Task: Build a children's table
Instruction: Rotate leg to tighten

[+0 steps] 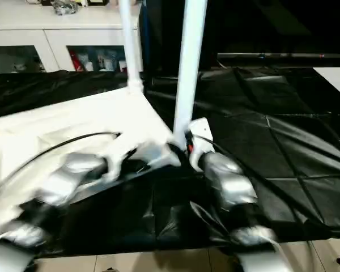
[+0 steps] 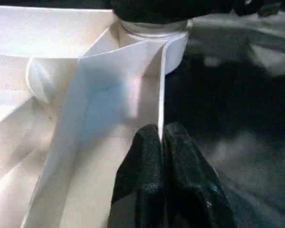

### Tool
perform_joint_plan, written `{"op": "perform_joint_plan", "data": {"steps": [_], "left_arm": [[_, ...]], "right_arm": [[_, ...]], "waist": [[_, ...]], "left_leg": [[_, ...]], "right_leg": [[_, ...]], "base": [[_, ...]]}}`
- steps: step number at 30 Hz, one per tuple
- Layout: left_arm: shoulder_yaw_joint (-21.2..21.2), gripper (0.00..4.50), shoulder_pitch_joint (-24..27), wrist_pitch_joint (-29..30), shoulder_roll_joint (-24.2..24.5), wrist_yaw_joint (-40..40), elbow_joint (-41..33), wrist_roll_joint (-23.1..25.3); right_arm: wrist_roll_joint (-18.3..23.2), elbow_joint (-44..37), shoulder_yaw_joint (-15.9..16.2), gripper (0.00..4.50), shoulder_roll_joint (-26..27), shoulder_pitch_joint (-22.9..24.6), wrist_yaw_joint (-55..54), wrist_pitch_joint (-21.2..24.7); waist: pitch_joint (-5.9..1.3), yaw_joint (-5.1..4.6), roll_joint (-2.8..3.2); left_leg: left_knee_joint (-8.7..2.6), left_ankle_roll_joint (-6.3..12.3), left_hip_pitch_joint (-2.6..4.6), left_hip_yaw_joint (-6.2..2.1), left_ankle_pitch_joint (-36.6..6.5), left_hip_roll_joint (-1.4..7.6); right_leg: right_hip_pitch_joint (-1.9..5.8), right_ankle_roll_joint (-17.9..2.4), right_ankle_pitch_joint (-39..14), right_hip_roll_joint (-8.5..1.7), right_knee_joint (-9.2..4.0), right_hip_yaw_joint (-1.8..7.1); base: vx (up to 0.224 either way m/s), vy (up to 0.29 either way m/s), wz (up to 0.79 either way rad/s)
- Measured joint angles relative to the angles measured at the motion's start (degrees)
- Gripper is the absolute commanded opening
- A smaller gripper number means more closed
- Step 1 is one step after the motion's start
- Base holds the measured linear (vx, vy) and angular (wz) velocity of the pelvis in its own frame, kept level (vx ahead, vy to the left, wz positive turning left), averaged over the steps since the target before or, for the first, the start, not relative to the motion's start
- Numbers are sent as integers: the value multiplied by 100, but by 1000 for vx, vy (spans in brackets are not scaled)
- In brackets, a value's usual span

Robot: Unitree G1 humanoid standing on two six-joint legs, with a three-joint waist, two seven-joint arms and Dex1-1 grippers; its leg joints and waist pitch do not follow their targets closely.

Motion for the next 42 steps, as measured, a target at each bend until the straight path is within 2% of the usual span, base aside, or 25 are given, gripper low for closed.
{"op": "perform_joint_plan", "data": {"steps": [4,5,8,10,12,15,20,22,28,36,38,42], "left_arm": [[24,0,-44,92,-190,259,12,58],[24,0,-46,90,-192,264,11,58],[16,0,-39,31,-144,252,10,63],[3,0,-22,-51,-105,208,8,63],[-2,0,6,-116,-24,132,-19,63],[-18,0,213,-298,266,-298,-284,-13],[-39,0,409,-416,615,-988,-574,-249],[-36,0,468,-492,817,-1252,-620,-342],[-39,0,635,-579,1047,-1747,-796,-445],[-61,0,677,-583,1091,-1887,-860,-478],[-81,0,682,-590,1093,-1906,-861,-488],[-83,0,691,-591,1112,-1962,-861,-488]], "right_arm": [[-59,282,-99,270,237,-172,-551,-149],[-59,309,-122,325,254,-172,-559,-201],[-45,382,-135,345,295,-173,-514,-343],[-44,401,-136,375,299,-173,-417,-374],[-42,403,-132,375,276,-173,-255,-386],[-5,372,79,375,-104,-144,555,-359],[25,69,540,375,-950,30,2227,-524],[130,-111,583,375,-1210,113,2799,-517],[307,-325,715,375,-1553,174,3852,-481],[314,-321,904,375,-1547,173,4070,-488],[232,-320,943,340,-1557,172,4109,-503],[166,-289,951,321,-1573,169,4137,-564]], "waist": [[-1,-12,1],[-1,-12,1],[0,-19,1],[0,-27,1],[0,-46,2],[2,-86,2],[9,-5,13],[9,15,13],[9,70,13],[9,142,13],[9,167,13],[9,176,13]], "left_leg": [[-1,0,-2,-1,0,0],[-2,0,-2,0,0,0],[-2,0,-6,0,0,0],[-2,0,-8,0,0,0],[-5,0,-10,0,0,0],[-11,0,-19,0,0,1],[-11,17,-55,0,4,3],[-10,42,-58,0,13,5],[1,40,-65,0,13,6],[5,32,-63,0,11,11],[5,33,-63,0,11,11],[7,33,-64,1,11,10]], "right_leg": [[0,1,0,0,-4,0],[0,1,-1,0,-6,0],[-2,1,1,0,-10,0],[-5,1,1,0,-10,0],[-9,1,2,0,-10,0],[-20,-12,9,1,-10,-1],[-47,-6,-14,1,-12,-6],[-48,-8,-22,1,-11,-10],[-52,-10,-21,1,-7,-11],[-52,-10,-20,1,5,-12],[-52,-10,-21,1,5,-13],[-52,-10,-20,1,6,-12]], "base": [[0,0,0],[0,0,0],[0,0,0],[0,0,0],[0,0,0],[0,0,0],[0,0,0],[0,0,0],[0,0,0],[0,0,0],[0,0,0],[0,0,0]]}}
